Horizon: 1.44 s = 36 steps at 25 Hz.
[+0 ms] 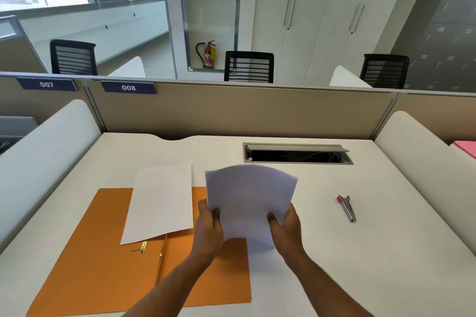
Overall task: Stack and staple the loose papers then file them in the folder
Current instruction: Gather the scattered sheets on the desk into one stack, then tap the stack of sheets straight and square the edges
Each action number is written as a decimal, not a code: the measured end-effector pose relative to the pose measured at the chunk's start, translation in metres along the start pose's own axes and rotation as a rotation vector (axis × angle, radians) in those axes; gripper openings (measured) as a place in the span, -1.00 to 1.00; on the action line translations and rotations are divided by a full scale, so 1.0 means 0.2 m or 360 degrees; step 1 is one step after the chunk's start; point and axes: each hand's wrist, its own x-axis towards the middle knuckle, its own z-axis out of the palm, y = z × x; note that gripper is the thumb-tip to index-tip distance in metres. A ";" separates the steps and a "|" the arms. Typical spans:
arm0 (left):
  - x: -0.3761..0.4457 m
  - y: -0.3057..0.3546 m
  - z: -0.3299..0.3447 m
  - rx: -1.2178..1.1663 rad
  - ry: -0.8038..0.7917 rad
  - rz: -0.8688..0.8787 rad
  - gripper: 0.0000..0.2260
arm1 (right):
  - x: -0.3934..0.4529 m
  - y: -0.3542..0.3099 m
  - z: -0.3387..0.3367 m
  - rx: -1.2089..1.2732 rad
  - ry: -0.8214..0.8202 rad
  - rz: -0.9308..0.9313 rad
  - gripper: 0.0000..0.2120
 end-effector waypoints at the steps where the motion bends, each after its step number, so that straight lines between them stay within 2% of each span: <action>1: -0.01 -0.02 0.01 0.0002 -0.0030 -0.0035 -0.86 | -0.02 0.03 0.00 -0.0024 -0.0026 0.0037 -0.67; 6: 0.03 -0.09 -0.01 0.0090 -0.0075 -0.0115 -0.91 | 0.03 0.06 -0.03 -0.0198 -0.0054 0.0023 -0.81; 8: 0.07 -0.11 -0.04 0.0234 -0.0022 -0.0181 -0.89 | 0.07 0.07 -0.07 -0.0260 -0.0079 0.0108 -0.84; 10: 0.10 -0.16 -0.07 0.0553 0.0118 -0.0221 -0.74 | 0.11 0.10 -0.09 -0.0266 -0.0097 0.0285 -0.86; 12: 0.12 -0.22 -0.12 0.0911 0.0124 -0.0209 -0.61 | 0.13 0.15 -0.10 -0.0242 -0.0092 0.0472 -0.88; 15: 0.12 -0.33 -0.21 0.1237 -0.0031 -0.0234 -0.46 | 0.13 0.21 -0.11 -0.0175 -0.0088 0.0686 -0.87; 20: 0.14 -0.52 -0.35 0.1620 -0.0254 -0.0294 -0.30 | 0.11 0.27 -0.09 -0.0119 -0.0149 0.0819 -0.89; 24: 0.17 -0.55 -0.34 0.1597 -0.0272 -0.0316 -0.33 | 0.11 0.29 -0.06 -0.0105 -0.0180 0.0862 -0.87; 31: 0.09 -0.47 -0.25 0.1373 -0.0183 -0.0150 -0.35 | 0.14 0.31 -0.03 -0.0066 -0.0174 0.0900 -0.86; 36: -0.13 -0.36 0.02 0.1251 -0.0412 0.0153 -0.32 | 0.15 0.30 -0.01 -0.0015 -0.0241 0.0985 -0.87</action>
